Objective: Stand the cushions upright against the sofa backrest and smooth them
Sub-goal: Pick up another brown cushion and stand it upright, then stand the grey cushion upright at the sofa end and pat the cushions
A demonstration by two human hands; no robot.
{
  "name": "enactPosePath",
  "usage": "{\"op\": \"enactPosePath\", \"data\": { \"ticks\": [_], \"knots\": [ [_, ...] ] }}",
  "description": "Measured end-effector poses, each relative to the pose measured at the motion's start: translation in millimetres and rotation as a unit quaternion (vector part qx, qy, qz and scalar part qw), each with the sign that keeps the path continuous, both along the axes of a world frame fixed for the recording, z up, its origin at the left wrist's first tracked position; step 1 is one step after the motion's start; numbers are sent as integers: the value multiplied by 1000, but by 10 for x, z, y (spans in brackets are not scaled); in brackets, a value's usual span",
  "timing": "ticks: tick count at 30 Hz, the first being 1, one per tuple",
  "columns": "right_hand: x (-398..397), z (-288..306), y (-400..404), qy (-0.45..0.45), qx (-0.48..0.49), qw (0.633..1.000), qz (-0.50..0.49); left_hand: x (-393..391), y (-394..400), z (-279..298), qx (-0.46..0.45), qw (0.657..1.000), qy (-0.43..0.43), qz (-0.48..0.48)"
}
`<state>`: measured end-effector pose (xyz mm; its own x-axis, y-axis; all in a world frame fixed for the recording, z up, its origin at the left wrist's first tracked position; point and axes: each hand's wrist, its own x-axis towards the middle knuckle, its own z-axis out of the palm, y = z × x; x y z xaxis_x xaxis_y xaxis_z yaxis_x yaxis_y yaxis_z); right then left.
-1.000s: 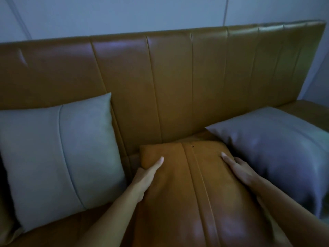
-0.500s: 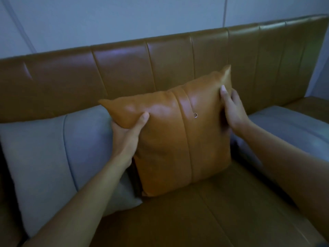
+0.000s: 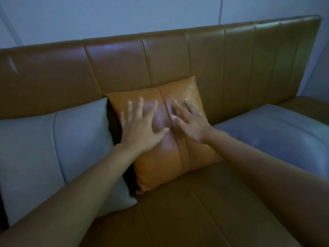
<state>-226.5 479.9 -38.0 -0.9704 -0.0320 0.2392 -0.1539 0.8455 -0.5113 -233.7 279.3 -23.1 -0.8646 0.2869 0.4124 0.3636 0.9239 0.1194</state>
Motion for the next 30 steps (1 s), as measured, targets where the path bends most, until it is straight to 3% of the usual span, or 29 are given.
{"op": "enactPosePath", "data": {
  "ticks": [3,6,11,17,25,30],
  "knots": [
    [6,-201,138,-79,40,995,-34,-37,-84,-261,-75,992,-96,13],
    [76,-349,400,-123,63,988,-73,-5,-205,-492,-92,990,-99,37],
    [446,-625,1128,-146,163,963,-156,286,-129,-868,-40,990,-104,92],
    [1223,-985,1947,-168,288,905,-265,776,559,-1226,-24,978,-166,126],
    [1991,-1384,2009,-181,199,894,-357,919,1183,-1290,-33,960,-255,110],
    [1984,-1298,1889,-184,220,887,-361,1055,1431,-1190,-32,952,-292,91]
  ]
}}
